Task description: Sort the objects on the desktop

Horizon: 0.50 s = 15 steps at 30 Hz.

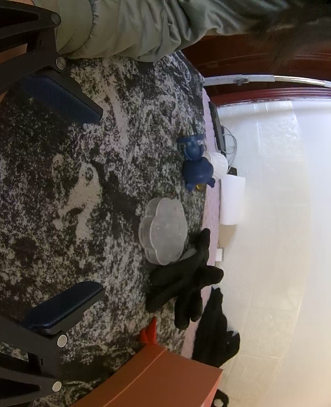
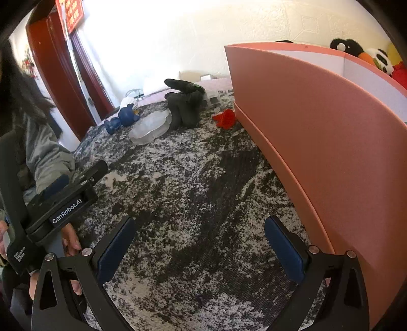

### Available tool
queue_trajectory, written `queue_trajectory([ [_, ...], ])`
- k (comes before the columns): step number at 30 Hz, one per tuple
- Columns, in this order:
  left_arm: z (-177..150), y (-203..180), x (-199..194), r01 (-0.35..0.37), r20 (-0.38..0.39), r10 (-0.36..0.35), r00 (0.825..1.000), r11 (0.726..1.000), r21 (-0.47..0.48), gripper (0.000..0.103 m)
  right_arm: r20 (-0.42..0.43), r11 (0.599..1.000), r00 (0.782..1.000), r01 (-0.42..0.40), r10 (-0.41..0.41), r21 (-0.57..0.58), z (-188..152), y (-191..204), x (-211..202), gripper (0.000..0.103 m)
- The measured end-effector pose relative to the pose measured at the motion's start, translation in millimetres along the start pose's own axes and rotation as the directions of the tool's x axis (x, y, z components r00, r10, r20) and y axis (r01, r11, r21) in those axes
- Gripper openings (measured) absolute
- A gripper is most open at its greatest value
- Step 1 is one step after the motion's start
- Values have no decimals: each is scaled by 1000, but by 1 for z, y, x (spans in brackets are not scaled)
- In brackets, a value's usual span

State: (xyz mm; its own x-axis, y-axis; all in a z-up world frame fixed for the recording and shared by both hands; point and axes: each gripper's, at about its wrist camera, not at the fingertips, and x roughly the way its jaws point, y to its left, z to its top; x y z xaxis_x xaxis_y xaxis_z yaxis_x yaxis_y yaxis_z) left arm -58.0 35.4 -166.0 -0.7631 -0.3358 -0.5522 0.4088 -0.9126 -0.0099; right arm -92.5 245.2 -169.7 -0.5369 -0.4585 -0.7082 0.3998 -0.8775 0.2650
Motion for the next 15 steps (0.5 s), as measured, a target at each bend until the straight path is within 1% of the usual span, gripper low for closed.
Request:
queue_trajectory([
  [7, 0, 0, 2, -3, -6, 3, 1000, 1000, 4, 102, 11, 1000, 1000, 8, -8, -7, 1, 1, -3, 103],
  [15, -1, -4, 0, -10, 5, 10, 1000, 1000, 25, 102, 9, 1000, 1000, 5, -5, -1, 0, -1, -2, 103],
])
